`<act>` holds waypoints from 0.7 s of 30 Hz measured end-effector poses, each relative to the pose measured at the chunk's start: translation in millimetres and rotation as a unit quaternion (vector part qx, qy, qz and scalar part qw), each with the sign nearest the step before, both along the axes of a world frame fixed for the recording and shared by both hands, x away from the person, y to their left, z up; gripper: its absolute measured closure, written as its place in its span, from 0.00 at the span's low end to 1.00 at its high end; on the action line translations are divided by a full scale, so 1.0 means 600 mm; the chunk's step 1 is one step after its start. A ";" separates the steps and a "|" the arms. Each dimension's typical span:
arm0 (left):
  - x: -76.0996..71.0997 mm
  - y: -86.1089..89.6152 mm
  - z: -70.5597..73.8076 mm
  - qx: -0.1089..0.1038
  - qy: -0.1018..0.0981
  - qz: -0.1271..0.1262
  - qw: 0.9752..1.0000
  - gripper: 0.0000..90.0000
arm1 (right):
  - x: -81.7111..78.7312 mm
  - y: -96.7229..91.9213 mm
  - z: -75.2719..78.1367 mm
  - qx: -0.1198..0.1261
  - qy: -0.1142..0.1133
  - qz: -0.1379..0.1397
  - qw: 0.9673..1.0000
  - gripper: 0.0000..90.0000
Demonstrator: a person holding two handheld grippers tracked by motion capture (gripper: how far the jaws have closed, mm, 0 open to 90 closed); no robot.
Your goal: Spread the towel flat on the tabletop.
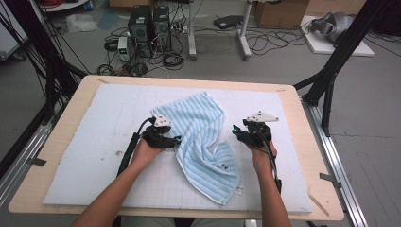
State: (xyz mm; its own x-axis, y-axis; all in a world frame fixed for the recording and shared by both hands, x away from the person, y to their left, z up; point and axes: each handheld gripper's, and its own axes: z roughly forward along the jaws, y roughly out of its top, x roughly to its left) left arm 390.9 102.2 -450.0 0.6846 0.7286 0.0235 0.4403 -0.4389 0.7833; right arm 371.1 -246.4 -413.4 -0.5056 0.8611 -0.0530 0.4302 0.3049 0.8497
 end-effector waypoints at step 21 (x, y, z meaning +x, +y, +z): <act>0.114 0.134 0.022 -0.046 0.011 0.163 0.985 0.90 | -0.022 -0.003 -0.010 0.036 0.011 0.036 0.999 0.60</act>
